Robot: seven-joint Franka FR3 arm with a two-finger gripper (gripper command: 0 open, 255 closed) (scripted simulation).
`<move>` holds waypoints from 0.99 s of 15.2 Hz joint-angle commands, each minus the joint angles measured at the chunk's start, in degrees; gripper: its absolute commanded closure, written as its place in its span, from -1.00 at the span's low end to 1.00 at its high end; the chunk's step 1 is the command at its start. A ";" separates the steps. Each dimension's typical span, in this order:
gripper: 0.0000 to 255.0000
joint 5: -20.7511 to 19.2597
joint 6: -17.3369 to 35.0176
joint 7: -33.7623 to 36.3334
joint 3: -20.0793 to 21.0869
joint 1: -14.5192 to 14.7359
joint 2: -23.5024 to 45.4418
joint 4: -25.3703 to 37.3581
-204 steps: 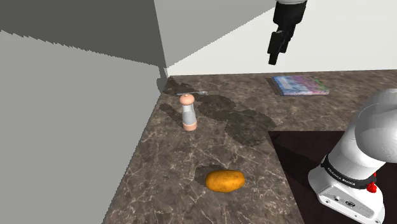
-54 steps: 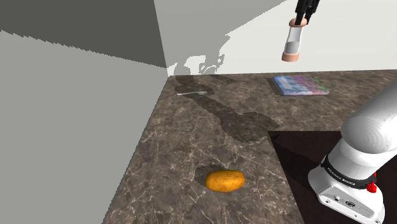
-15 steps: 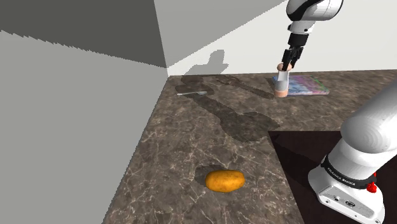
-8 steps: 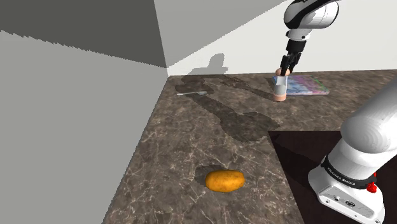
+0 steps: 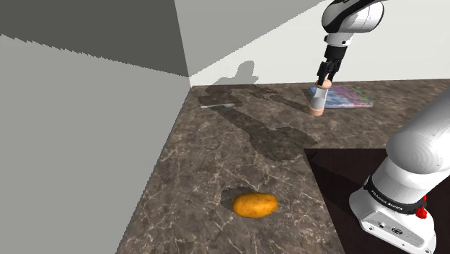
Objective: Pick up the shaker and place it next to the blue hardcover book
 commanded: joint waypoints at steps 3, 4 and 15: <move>-1.00 0.00 0.00 0.00 0.00 0.00 0.00 0.00; -1.00 -0.30 -1.95 0.22 0.03 -0.06 -0.64 1.37; -1.00 -0.91 -7.36 0.67 0.09 -0.19 -1.96 5.56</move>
